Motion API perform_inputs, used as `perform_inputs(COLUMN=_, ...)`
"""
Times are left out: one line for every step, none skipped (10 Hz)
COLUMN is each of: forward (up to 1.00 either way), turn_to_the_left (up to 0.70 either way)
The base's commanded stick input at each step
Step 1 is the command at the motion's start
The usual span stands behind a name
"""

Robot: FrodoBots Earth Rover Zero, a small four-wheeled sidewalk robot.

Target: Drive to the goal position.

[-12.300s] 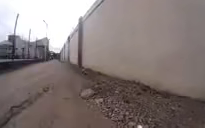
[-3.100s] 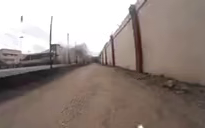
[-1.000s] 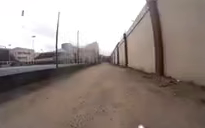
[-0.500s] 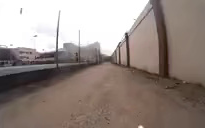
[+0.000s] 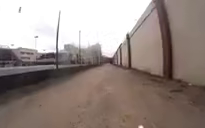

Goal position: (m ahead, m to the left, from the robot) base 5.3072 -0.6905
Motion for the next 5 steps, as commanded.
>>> perform_inputs(forward=0.30, turn_to_the_left=0.00)
perform_inputs(forward=0.30, turn_to_the_left=0.00)
perform_inputs(forward=0.30, turn_to_the_left=0.00)
perform_inputs(forward=0.30, turn_to_the_left=0.00)
perform_inputs(forward=0.30, turn_to_the_left=0.00)
